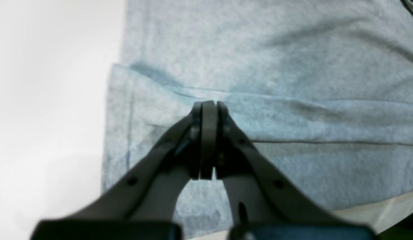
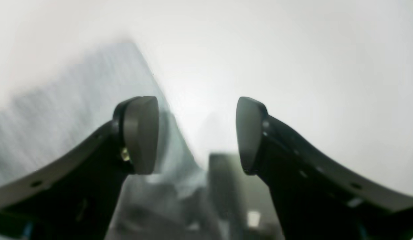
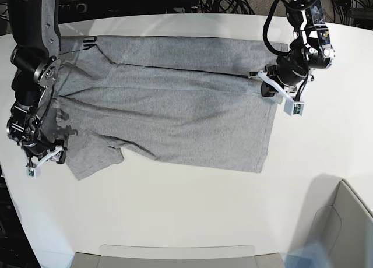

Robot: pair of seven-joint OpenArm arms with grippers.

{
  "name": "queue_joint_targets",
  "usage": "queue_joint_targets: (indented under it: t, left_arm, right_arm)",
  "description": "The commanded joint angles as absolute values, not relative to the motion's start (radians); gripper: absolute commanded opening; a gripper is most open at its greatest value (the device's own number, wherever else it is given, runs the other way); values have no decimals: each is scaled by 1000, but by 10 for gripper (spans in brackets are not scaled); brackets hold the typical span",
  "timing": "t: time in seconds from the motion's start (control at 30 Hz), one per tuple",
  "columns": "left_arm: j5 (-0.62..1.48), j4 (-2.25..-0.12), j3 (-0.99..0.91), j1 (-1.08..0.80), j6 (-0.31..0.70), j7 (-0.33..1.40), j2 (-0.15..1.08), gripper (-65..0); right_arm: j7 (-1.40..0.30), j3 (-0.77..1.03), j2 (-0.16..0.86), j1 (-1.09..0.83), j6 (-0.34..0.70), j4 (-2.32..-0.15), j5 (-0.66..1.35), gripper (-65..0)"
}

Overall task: Fold the T-shirt properly
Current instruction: 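Move both grippers to the hem corners of the shirt, then grasp the hem corners with both grippers and lift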

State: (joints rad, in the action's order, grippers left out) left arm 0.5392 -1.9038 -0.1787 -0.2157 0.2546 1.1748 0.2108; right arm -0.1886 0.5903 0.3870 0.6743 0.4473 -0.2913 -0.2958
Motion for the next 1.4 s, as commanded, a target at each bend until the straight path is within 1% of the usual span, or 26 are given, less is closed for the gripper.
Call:
queue_joint_targets:
  t: [0.0,0.07,0.17,0.27,0.3,0.43,0.57,0.6,0.73,0.8,0.97,1.07,1.13,1.2,1.3,1.37]
  left_arm:
    - [547,-1917,-182,-206,255,1161,217,-650]
    - [550,-1917,-182,-208,255,1161,217,-650]
    - [552,-1917,-182,-209,255,1161,217,-650]
    - [552,-1917,-182,-209,255,1161,217,-650]
    - [552,-1917,-182,-209,255,1161,217,-650]
    - [552,-1917,-182,-203,255,1161,217,-650]
    - [547,-1917,-182,-202,255,1161,219,-650]
    - [547,-1917,-182,-200,255,1161,219,-635]
    - [547,-1919,-182,-151,255,1161,222,-523]
    - [545,-1919,-182,-122,255,1161,222,-486]
    - [544,-1888,-185,15,255,1155,225,-457]
    - [544,-1730,-182,159,255,1161,242,-418]
    - [544,-1577,-179,255,260,1153,262,-393]
    - [544,-1409,-163,355,260,1136,282,-382]
    - [545,-1202,-38,481,262,1036,346,-381]
    - [545,-1066,70,549,262,940,369,-380]
  right_arm:
    - [-189,593,398,710,444,-297,-285,-286]
    - [-189,595,398,708,444,-277,-282,-286]
    - [-189,588,397,697,414,-248,-283,-286]
    - [-193,570,369,696,412,-223,-289,-286]
    - [-194,545,360,696,415,-220,-289,-286]
    - [-197,395,302,693,481,-220,-288,-286]
    - [-199,360,269,691,483,-220,-282,-286]
    - [-211,360,268,693,483,-222,-282,-286]
    - [-242,361,269,700,483,-226,-282,-286]
    - [-242,361,275,702,483,-226,-282,-286]
    - [-248,361,289,702,483,-226,-282,-286]
    - [-248,361,291,696,483,-226,-282,-286]
    - [-249,361,291,694,483,-226,-282,-286]
    - [-249,361,291,693,483,-226,-282,-286]
    - [-249,361,291,693,483,-226,-282,-286]
    - [-249,361,291,693,483,-226,-282,-286]
